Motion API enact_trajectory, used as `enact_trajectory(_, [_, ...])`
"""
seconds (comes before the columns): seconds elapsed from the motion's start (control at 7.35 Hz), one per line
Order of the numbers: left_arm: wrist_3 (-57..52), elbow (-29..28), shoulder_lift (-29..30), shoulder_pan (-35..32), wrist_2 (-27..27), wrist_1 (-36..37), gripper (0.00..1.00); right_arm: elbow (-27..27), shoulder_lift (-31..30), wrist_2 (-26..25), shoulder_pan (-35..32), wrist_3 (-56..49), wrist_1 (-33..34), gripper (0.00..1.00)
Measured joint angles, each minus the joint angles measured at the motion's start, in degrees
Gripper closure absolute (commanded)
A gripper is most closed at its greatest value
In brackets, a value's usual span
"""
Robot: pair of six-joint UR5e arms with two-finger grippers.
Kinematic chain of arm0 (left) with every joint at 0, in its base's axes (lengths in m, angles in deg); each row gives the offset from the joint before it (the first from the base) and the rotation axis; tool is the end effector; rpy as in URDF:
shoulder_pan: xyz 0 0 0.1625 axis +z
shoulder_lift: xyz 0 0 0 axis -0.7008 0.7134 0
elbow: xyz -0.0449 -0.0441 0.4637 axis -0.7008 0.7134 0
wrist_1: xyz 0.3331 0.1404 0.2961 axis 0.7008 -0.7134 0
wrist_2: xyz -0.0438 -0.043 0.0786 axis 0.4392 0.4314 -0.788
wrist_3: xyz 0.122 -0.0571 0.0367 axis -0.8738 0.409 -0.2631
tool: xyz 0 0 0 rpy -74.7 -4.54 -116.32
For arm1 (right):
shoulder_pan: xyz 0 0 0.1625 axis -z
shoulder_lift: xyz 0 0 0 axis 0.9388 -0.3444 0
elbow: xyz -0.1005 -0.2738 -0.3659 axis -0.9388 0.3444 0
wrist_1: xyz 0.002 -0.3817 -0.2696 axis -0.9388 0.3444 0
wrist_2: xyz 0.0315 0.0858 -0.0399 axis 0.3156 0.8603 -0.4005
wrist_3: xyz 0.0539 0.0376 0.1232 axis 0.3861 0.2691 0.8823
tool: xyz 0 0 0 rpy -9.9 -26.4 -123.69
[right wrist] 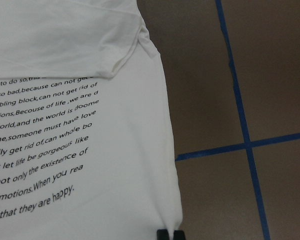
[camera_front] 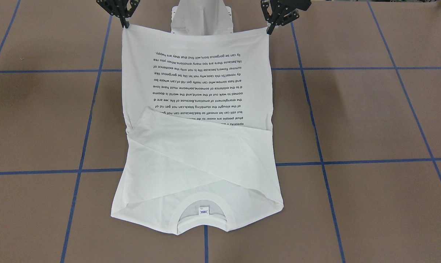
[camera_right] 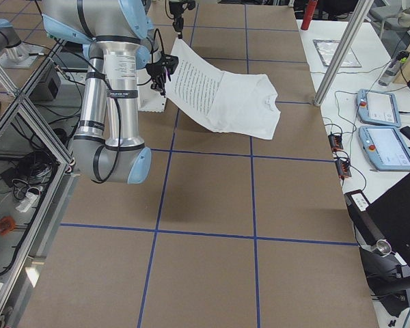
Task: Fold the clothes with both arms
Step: 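Lift the hem with both grippers and fold it toward the collar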
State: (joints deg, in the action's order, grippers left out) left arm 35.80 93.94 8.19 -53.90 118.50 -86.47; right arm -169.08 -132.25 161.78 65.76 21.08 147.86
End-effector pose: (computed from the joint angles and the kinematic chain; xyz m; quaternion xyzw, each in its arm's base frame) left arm 0.3672 -0.1880 0.2213 0.0798 0.4985 0.0506 0.8617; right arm -0.3578 -0.1656 0.2212 0.0059 -0.3860 0.1098 0.9159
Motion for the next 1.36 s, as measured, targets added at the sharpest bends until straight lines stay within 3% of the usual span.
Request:
enact_trajectory(0.27, [-2.3, -0.2, 5.4, -3.3, 2.6, 7.0, 1.0, 1.7, 7.5, 3.4, -7.8, -5.9, 6.4, 1.0])
enact_trajectory(0.82, [-21.5, -19.7, 22.8, -25.9, 3.1, 10.5, 1.0, 17.7, 19.3, 9.7, -28.5, -19.8, 6.7, 1.0])
enact_trajectory(1.09, [-26.3, -30.8, 28.8, -32.4, 2.9, 7.7, 1.0, 29.2, 23.0, 10.2, -34.0, -23.1, 1.0, 1.0])
enact_trajectory(1.36, [-27.3, -43.4, 31.1, -33.8, 2.6, -2.7, 1.0, 41.7, 23.7, 9.8, -36.3, -24.5, -10.3, 1.0])
